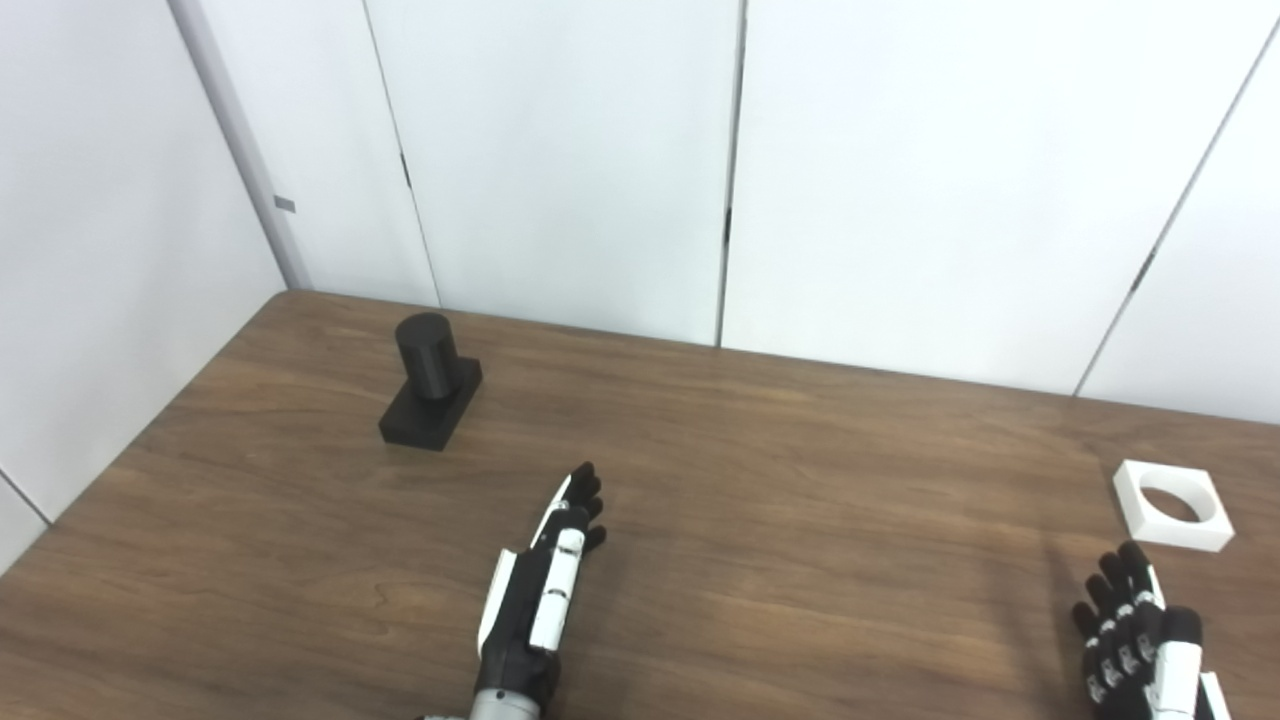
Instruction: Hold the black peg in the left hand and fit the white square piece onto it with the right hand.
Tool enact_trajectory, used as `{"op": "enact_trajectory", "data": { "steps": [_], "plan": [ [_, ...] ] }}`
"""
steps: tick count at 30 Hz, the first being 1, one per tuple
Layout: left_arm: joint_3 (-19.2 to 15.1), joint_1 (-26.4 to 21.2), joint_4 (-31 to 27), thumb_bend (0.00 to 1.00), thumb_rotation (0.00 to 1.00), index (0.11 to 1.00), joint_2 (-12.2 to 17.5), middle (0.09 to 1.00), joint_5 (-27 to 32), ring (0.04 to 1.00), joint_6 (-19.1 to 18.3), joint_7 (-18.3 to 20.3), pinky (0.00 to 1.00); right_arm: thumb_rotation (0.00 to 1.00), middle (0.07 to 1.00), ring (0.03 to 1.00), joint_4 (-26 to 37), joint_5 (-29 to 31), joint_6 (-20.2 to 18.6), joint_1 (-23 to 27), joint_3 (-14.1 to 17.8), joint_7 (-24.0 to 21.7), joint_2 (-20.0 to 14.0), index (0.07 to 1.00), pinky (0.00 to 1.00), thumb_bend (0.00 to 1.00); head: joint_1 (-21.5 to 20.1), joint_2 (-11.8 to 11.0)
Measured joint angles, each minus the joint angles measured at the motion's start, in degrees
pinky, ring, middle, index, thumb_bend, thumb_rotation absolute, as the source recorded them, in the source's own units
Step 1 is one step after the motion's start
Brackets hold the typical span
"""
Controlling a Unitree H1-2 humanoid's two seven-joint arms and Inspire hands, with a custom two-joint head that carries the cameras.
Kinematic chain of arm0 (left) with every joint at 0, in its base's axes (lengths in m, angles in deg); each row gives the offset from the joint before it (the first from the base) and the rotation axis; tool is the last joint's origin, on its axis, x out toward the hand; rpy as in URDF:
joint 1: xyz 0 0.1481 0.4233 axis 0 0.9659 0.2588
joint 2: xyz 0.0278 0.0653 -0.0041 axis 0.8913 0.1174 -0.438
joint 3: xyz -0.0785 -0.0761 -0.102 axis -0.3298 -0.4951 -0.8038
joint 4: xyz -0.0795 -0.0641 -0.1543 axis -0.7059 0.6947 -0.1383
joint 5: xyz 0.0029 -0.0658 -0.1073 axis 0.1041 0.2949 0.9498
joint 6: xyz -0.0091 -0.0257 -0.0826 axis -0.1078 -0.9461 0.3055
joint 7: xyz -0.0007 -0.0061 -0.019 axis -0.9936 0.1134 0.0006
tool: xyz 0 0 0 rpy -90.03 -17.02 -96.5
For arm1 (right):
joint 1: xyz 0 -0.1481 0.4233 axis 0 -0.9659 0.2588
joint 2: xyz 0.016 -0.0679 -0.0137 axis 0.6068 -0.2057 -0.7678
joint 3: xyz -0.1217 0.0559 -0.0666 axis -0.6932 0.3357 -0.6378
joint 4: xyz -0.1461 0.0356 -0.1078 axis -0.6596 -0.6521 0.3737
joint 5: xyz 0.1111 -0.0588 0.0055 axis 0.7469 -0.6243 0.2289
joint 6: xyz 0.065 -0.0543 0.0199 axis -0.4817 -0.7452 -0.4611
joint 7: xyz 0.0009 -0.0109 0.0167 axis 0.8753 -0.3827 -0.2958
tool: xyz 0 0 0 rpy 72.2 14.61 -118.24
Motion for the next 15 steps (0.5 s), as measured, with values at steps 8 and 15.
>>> {"op": "enact_trajectory", "data": {
  "steps": [8,15],
  "plan": [
    [0.2,-0.1,-0.5,0.42,0.60,0.982,0.2,0.965,-3.1,0.968,-0.9,-0.1,0.93,1.00,0.968,0.977,0.0,0.9,-0.1,0.0,0.1,0.0,0.0,1.000,1.00,0.71,-0.4,0.7],
    [-2.4,-0.2,-12.6,0.60,0.45,1.000,2.3,0.993,-8.2,0.963,-12.8,1.7,0.95,1.00,0.967,0.975,0.2,1.4,-0.2,-0.1,0.1,0.2,0.1,0.991,0.95,0.75,-1.2,0.9]
  ]
}}
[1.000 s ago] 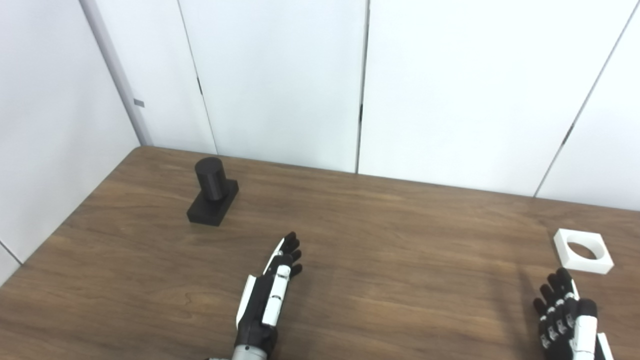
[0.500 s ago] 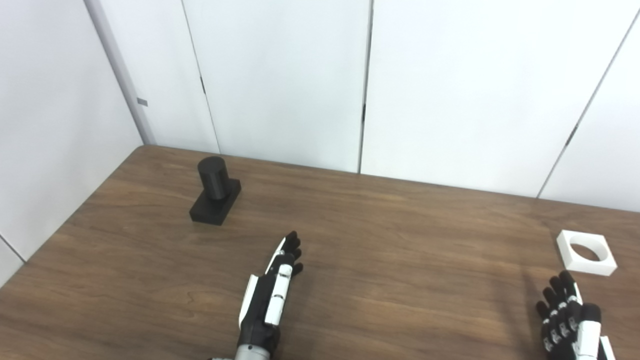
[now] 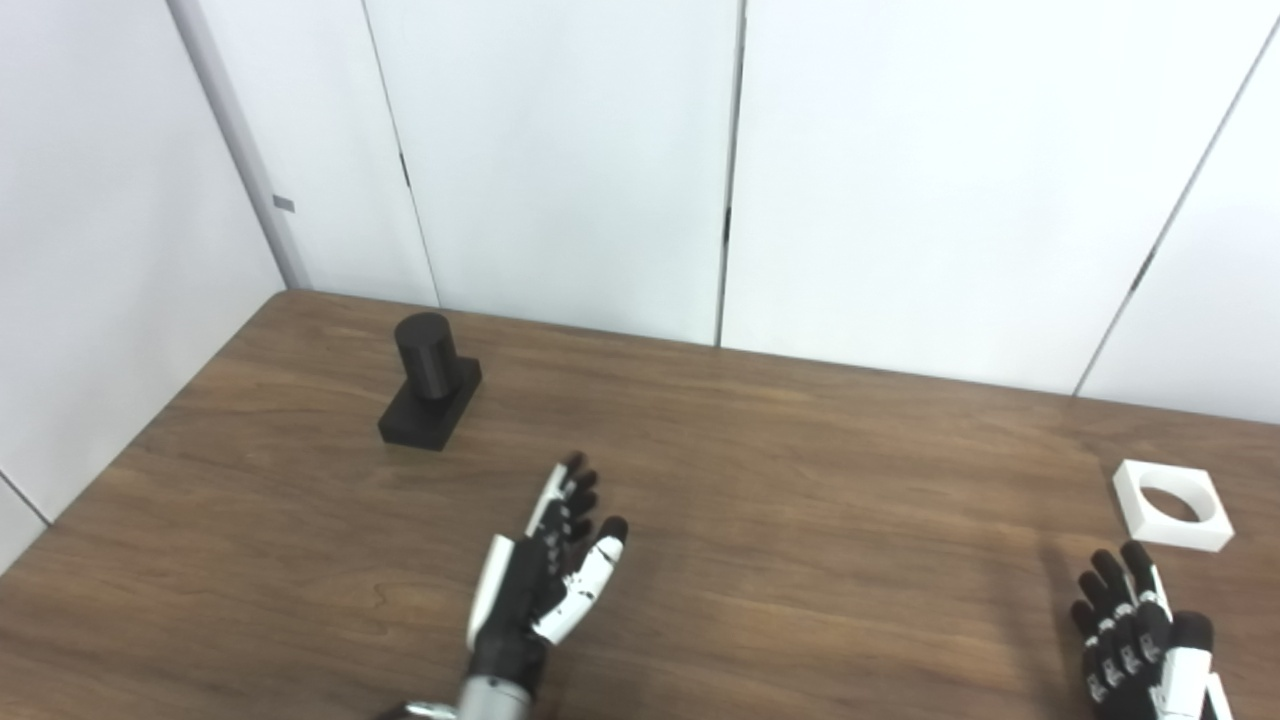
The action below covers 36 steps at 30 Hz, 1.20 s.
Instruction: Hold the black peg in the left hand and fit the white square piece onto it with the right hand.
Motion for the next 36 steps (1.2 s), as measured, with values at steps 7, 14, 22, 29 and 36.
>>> {"op": "enact_trajectory", "data": {
  "steps": [7,14,22,29,36],
  "plan": [
    [-1.7,-1.7,-6.3,0.69,0.53,1.000,12.4,1.000,-10.8,0.974,-11.4,4.5,0.94,1.00,0.985,0.993,0.5,-0.1,-0.1,-0.4,-0.1,0.3,0.0,0.998,0.94,0.69,-1.1,-0.1],
    [-1.8,-2.9,-5.8,0.78,0.53,1.000,14.7,1.000,-20.5,0.977,-12.8,3.8,0.84,1.00,0.989,0.993,1.4,-0.1,-0.3,-0.5,-0.8,0.3,0.0,1.000,0.93,0.67,-2.3,0.1],
    [-1.7,-5.7,1.0,0.85,0.72,0.978,18.8,1.000,-37.6,1.000,-14.1,0.8,1.00,1.00,0.987,0.991,1.8,-0.4,-0.5,-0.7,-1.2,1.0,0.1,1.000,0.97,0.64,-2.7,0.0],
    [-1.9,-8.8,6.9,0.89,0.76,0.919,19.2,1.000,-45.9,1.000,-16.8,1.0,1.00,1.00,0.955,0.947,1.8,-0.5,-0.6,-0.7,-1.6,1.6,0.2,1.000,0.88,0.64,-3.0,0.0],
    [-3.3,-12.3,13.3,0.89,0.75,0.900,17.5,1.000,-49.1,1.000,-16.9,1.0,1.00,1.00,0.950,0.950,2.0,-1.5,-1.0,-0.8,-2.1,2.6,0.2,0.995,0.90,0.66,-2.8,0.1]
  ]
}}
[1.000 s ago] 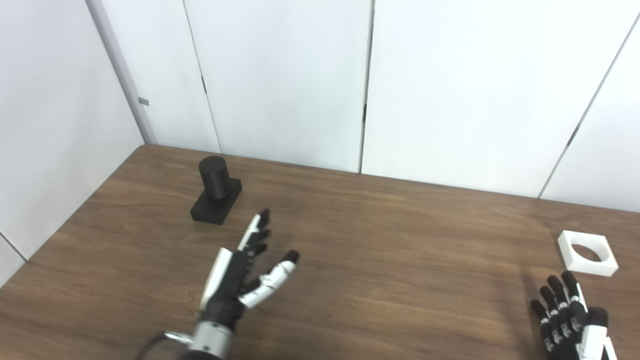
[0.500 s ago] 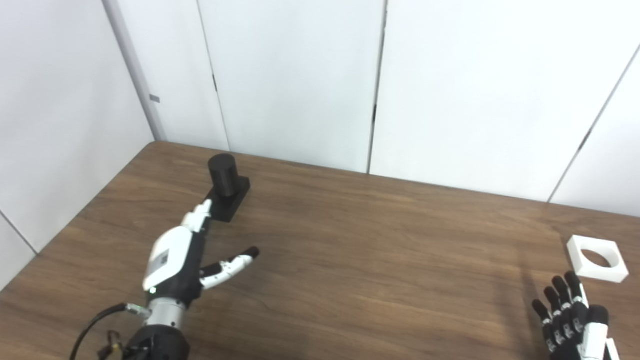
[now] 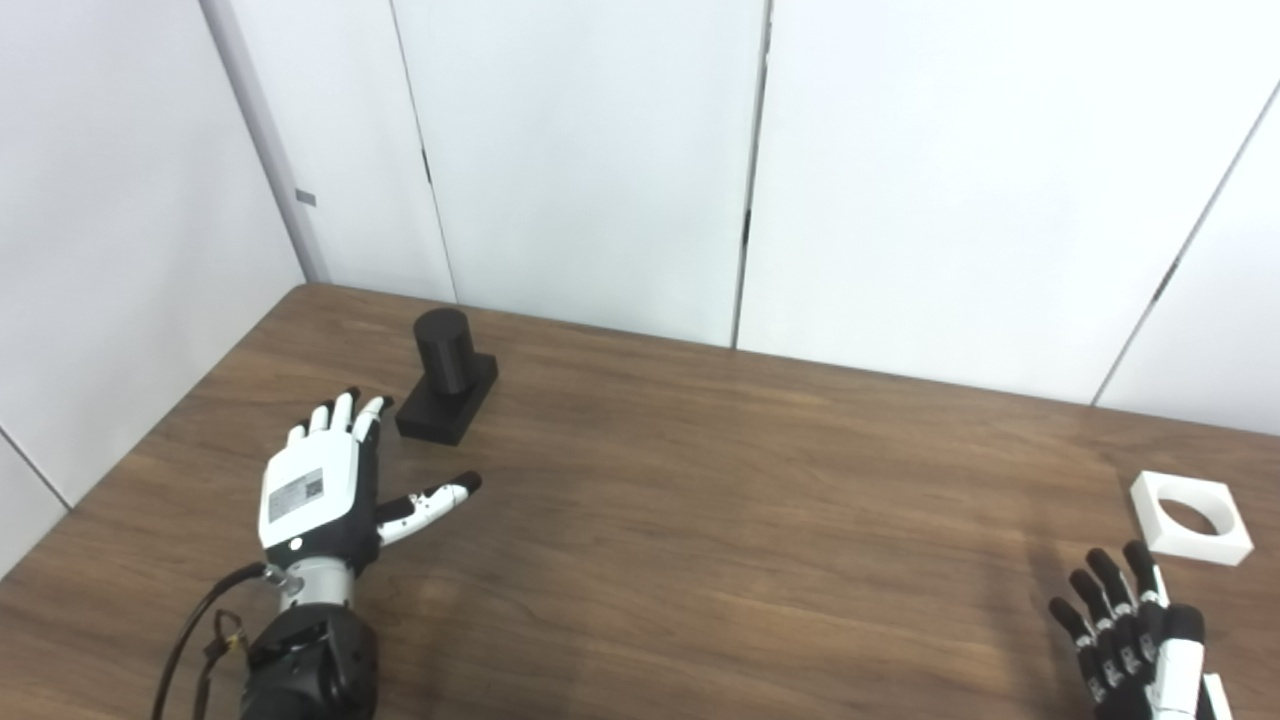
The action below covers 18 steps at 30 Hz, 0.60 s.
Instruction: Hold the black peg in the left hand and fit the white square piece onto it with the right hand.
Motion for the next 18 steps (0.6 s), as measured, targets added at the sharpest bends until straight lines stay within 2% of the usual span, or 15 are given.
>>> {"op": "enact_trajectory", "data": {
  "steps": [5,12,18],
  "plan": [
    [-1.6,-3.4,5.3,0.87,0.74,0.893,0.1,1.000,-1.2,1.000,-0.1,-0.1,1.00,1.00,0.970,0.965,0.0,0.6,-0.1,0.0,0.0,0.0,0.0,1.000,0.91,0.64,0.1,-0.1],
    [-1.5,-9.3,14.6,0.87,0.72,0.883,0.2,1.000,-1.7,1.000,-0.1,-0.3,1.00,1.00,0.980,0.993,0.0,1.1,-0.1,-0.1,0.0,-0.1,0.0,1.000,0.97,0.63,0.2,0.0],
    [-1.4,-13.1,21.3,0.89,0.74,0.887,0.7,1.000,-3.4,1.000,-0.1,-0.9,1.00,1.00,0.979,0.998,0.0,1.5,-0.1,-0.1,0.0,-0.1,0.0,1.000,0.98,0.62,0.4,0.1]
  ]
}}
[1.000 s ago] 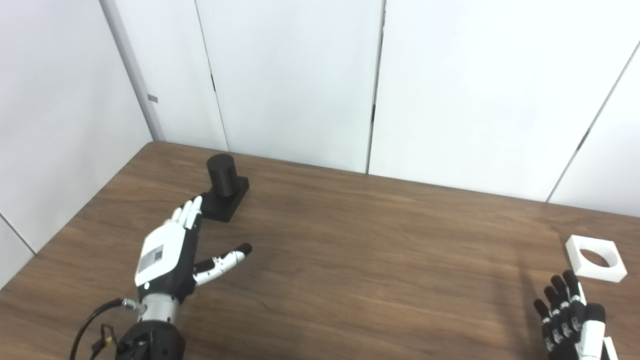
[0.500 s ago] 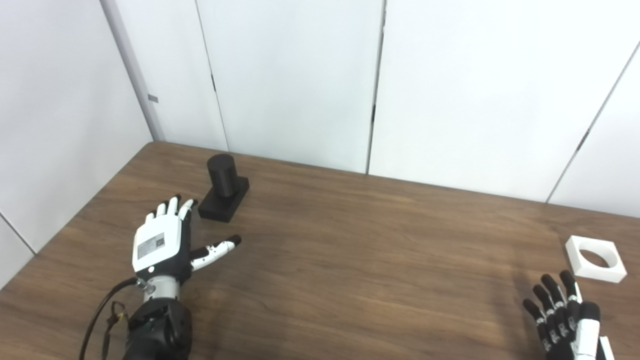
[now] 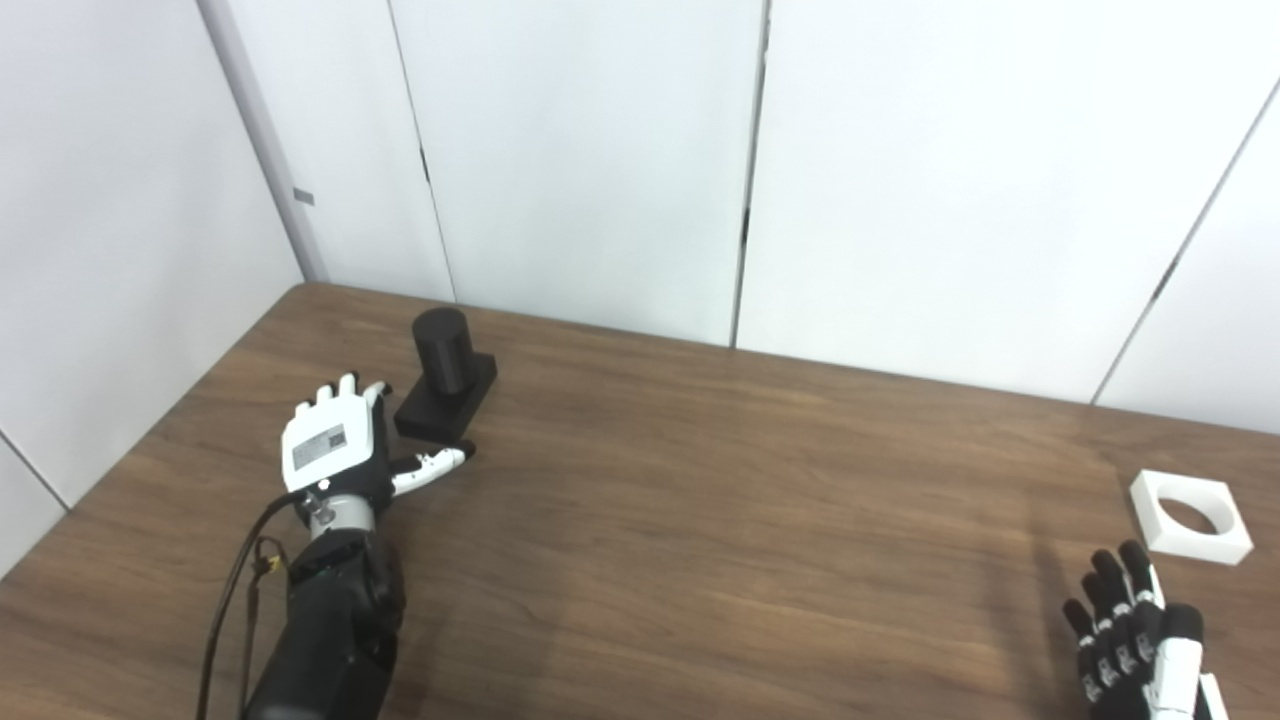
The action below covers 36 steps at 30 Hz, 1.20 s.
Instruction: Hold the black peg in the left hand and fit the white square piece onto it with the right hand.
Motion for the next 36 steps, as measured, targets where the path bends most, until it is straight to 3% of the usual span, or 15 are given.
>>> {"op": "enact_trajectory", "data": {
  "steps": [13,21,36],
  "plan": [
    [0.0,-4.8,8.6,0.91,0.73,0.878,0.9,0.988,-0.8,1.000,0.0,-0.7,1.00,1.00,0.980,0.996,0.0,0.3,0.0,-0.1,0.1,0.0,0.0,1.000,0.97,0.63,-0.6,-0.1],
    [0.4,-5.4,8.6,0.96,0.80,0.865,1.5,0.974,-1.9,1.000,0.0,-0.1,1.00,1.00,0.975,0.990,-0.1,0.1,0.2,-0.1,0.1,0.0,0.0,1.000,0.97,0.63,-0.6,0.0],
    [0.3,-6.5,10.0,0.94,0.76,0.807,1.4,0.936,-2.2,0.987,0.0,0.4,1.00,1.00,0.967,0.980,-0.1,-0.1,0.2,-0.1,0.1,0.0,0.0,1.000,0.96,0.62,-0.6,0.2]
  ]
}}
